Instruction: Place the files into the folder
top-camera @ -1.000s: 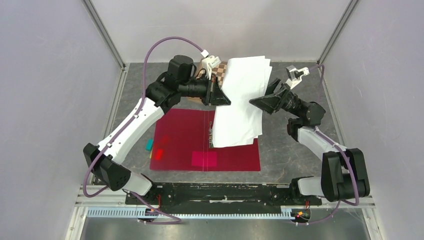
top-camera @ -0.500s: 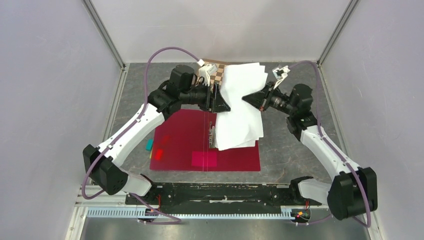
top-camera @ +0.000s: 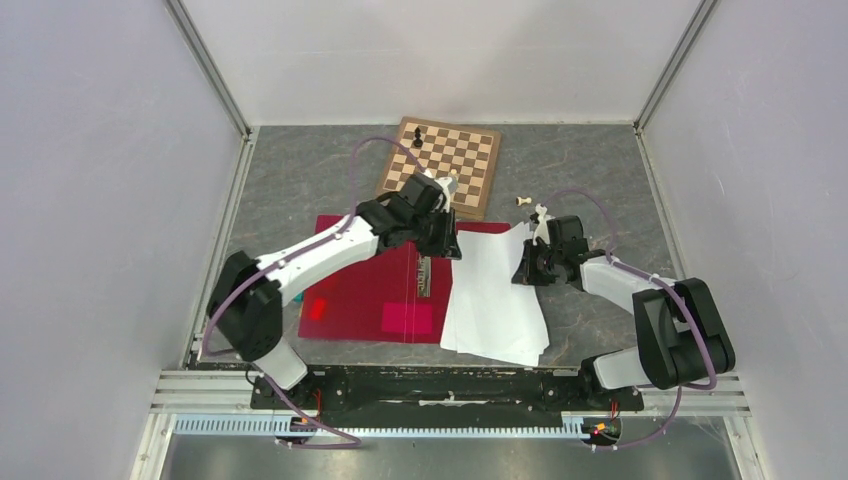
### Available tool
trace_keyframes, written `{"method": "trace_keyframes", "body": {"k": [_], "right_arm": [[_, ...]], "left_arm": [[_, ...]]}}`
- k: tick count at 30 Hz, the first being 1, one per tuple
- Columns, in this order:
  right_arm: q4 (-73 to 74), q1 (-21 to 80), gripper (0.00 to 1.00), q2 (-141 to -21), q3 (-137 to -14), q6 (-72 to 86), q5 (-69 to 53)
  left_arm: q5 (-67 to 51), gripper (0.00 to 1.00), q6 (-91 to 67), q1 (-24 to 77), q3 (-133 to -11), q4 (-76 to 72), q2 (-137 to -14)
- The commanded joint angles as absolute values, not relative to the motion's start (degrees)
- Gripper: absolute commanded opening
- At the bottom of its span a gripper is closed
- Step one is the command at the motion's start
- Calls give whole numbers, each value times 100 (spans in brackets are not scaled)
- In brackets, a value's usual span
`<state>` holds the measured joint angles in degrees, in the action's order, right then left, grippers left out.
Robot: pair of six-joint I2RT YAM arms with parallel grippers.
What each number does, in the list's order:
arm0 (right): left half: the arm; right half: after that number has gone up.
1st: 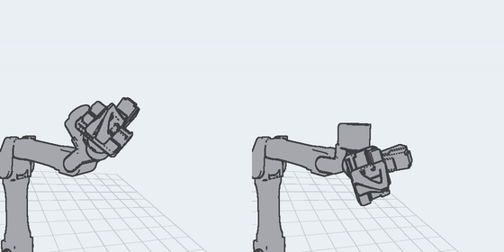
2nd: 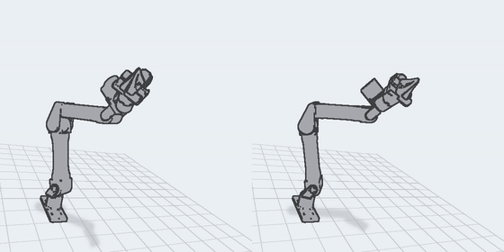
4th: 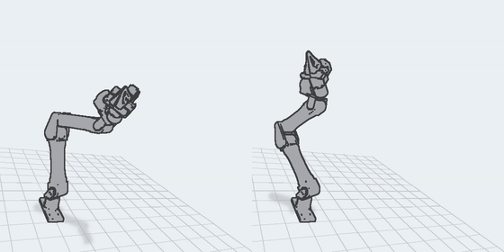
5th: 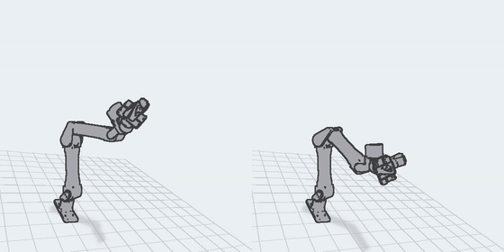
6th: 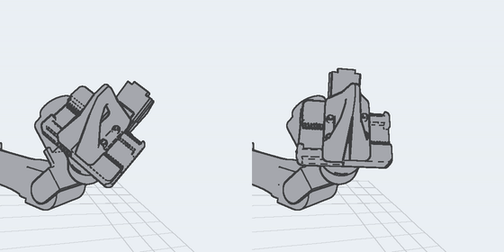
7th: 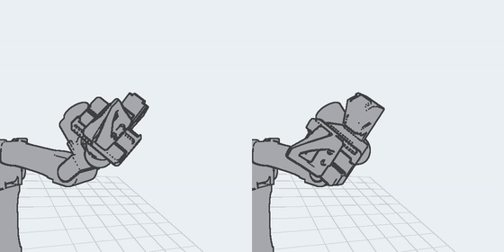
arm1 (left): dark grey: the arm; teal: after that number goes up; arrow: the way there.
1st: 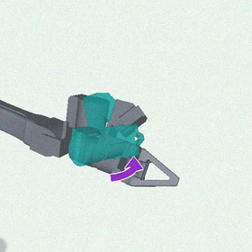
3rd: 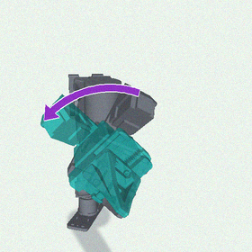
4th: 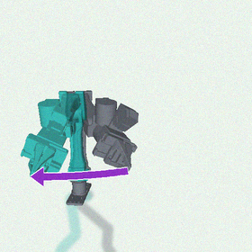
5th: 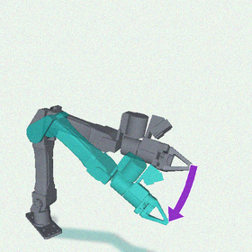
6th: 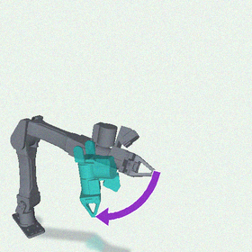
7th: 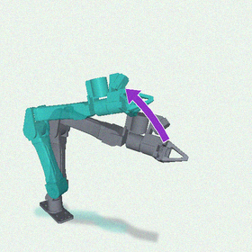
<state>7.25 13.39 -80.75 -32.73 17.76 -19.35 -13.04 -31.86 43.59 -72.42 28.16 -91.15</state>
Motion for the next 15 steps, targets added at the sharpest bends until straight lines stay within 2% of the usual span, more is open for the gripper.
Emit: {"method": "trace_keyframes", "body": {"k": [1, 5, 12, 15], "right_arm": [[736, 1371, 0, -8112, -3478, 1379, -1502], [721, 1380, 0, -8094, -3503, 1353, -1511], [641, 1401, 0, -7875, -3391, 1329, -1629], [603, 1424, 0, -7703, -3393, 1321, -1758]], "left_arm": [[-813, 18, -3814, 4534, -7323, 2331, -9616], [-644, 3, -4042, 4653, -7357, 2067, -10162], [-433, 2, -4357, 4913, -7474, 1688, -11021], [-40, 2, -4450, 5034, -7692, 1982, -11373]]}}
